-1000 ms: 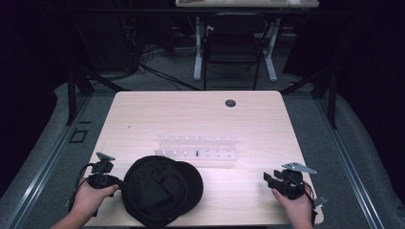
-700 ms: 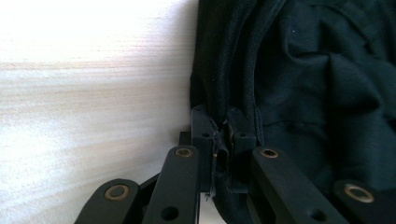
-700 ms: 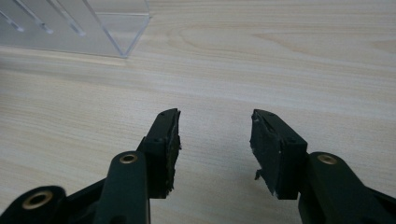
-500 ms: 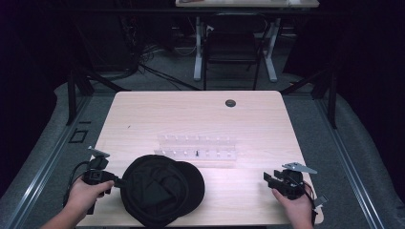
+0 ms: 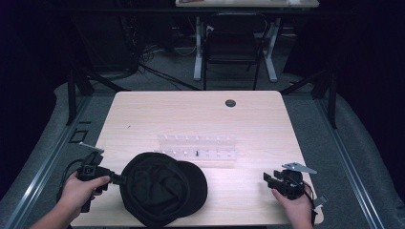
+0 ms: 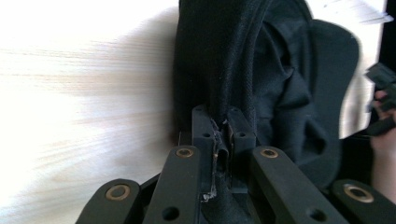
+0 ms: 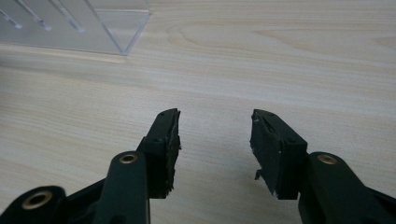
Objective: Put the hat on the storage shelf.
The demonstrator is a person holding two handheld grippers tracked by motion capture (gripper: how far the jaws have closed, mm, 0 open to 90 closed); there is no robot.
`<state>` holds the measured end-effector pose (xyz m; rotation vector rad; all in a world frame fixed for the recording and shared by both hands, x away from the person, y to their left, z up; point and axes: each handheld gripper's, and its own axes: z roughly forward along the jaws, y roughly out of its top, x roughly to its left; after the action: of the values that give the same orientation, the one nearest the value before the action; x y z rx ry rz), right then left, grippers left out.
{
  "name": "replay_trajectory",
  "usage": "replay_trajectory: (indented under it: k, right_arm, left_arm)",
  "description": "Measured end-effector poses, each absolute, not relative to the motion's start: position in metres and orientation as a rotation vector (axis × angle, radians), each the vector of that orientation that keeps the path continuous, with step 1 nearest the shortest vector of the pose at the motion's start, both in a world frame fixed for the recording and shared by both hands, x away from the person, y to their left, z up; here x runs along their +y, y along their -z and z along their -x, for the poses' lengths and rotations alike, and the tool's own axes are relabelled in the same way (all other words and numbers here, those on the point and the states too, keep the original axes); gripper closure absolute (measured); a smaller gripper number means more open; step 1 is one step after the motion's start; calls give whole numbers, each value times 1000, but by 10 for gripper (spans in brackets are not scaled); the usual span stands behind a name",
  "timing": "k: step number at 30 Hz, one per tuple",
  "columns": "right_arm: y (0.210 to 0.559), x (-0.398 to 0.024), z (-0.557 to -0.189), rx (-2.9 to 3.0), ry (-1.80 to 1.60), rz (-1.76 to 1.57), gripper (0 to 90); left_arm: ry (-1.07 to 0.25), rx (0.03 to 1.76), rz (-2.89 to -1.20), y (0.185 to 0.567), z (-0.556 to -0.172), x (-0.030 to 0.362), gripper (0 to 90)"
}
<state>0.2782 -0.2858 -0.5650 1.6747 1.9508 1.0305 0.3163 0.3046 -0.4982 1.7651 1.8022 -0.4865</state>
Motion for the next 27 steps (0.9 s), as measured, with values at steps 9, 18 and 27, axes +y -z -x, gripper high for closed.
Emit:
replay_trajectory:
  k: [9,18,27]
  right_arm:
    - [565,-285,-278,1953,-1031,-1675,515]
    - [566,-285,-278,1953,-1032,-1676,515]
    - [565,-285,-278,1952,-1032,-1677,515]
  left_arm:
    - [541,1770,-1710,481,-316,303,854]
    - [587,1741,-1698,467,-316,298,854]
    - [593,1706,-1694,452,-317,296,854]
